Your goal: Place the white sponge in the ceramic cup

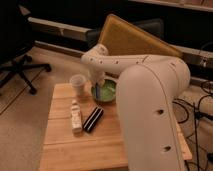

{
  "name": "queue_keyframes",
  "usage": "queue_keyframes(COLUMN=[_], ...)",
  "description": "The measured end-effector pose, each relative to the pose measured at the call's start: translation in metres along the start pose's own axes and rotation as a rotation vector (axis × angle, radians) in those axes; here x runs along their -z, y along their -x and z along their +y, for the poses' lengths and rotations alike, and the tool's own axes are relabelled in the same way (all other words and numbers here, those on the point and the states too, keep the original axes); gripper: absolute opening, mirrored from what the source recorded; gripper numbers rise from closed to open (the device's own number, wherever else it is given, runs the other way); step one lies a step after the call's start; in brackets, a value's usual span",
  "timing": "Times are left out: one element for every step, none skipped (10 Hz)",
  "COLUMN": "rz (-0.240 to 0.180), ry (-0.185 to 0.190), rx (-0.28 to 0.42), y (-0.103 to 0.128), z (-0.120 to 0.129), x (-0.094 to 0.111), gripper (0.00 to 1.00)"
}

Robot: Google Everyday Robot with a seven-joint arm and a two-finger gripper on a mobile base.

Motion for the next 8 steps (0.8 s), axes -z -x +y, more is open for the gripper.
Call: queue_keyframes(rz=[-0.043,-0.078,-0.148,-0.186,-0.222,-0.258,-0.293,-0.321], ry=[-0.021,-0.036,-0.06,-0.065,-0.065,-0.06,-0.045,-0.023], rx=[0.025,0.056,0.132,0.183,0.24,0.31,0.389,0.461], y=[0.016,0.031,0.057,0.069,0.079,0.087,0.092,0.094], z=[0.0,0.006,0.024,0.04,0.059,0.083,0.11,0.133], x=[0.006,0.012,0.026,0.034,0.042,0.048,0.053,0.056], gripper=[0.0,0.0,0.0,0.0,0.0,0.0,0.0,0.0])
